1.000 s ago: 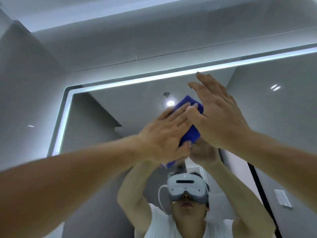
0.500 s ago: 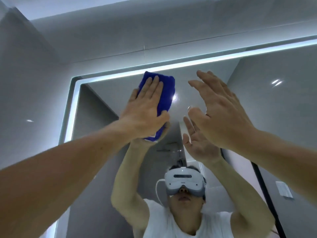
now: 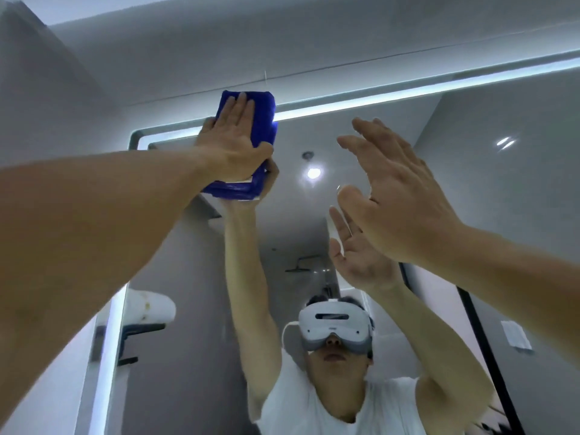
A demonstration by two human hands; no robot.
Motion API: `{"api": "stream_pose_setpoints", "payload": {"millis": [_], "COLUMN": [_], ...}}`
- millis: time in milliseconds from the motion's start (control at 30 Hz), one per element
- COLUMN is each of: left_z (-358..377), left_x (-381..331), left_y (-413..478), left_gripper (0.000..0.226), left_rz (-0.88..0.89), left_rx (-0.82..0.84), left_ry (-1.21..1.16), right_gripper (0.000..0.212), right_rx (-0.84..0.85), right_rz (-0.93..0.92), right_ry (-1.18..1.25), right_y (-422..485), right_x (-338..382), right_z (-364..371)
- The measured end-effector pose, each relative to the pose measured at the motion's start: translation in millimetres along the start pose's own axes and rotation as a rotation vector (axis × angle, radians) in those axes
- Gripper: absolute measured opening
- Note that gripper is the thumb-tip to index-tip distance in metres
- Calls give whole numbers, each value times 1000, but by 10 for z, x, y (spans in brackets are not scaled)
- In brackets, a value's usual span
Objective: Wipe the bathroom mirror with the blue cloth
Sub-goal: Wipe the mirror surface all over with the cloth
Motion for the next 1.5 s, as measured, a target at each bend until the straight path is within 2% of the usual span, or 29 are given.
{"api": "stream_pose_setpoints", "payload": {"millis": [100, 233, 367, 500, 667, 733, 800, 900, 1000, 1133, 1267, 1400, 1500], "left_z": [23, 108, 414, 663, 533, 385, 178, 23, 78, 187, 431, 720, 897], "left_x": [-19, -213, -724, -1140, -845, -512, -153, 154, 98, -192, -790, -1339, -1691], "left_y": [125, -290, -1369, -2305, -2012, -1489, -850, -179, -147, -600, -1560, -2653, -3331], "left_gripper": [85, 90, 90, 88, 86, 90, 92, 85, 86, 92, 91, 90, 87], "left_rz": [-84, -45, 148, 364, 531, 411, 209, -22, -51, -10, 141, 297, 367], "left_rx": [-31, -94, -96, -29, -10, -6, 3, 28, -40, -125, -130, -111, -30], "left_ry": [-28, -33, -18, 31, 30, 3, -21, -67, -33, -61, -38, -67, -90], "right_gripper": [71, 70, 66, 64, 64, 65, 65, 64, 63, 64, 62, 62, 62], "right_rx": [6, 24, 30, 38, 59, 61, 59, 46, 43, 58, 51, 66, 114], "right_rz": [1, 7, 30, 15, -18, -15, -21, -25, -29, -4, 2, 42, 90], "right_ry": [-21, -5, 7, 33, -23, -29, -32, -17, -32, -17, -6, 44, 44], "right_y": [-1, -69, -100, -196, -268, -257, -266, -313, -347, -383, -509, -741, -1019], "right_x": [3, -38, -29, 30, 8, -4, -2, -17, -57, -17, 102, 199, 220], "right_z": [27, 97, 122, 134, 154, 156, 163, 164, 155, 203, 265, 273, 296]}}
Point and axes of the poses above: each hand's wrist, its own y-axis towards the middle knuckle, its own z-axis out of the palm, x = y × z, the point moved 3 cm from there along y, towards the middle knuckle, and after that the axes turned 15 degrees about z, right-handed, at the moved point
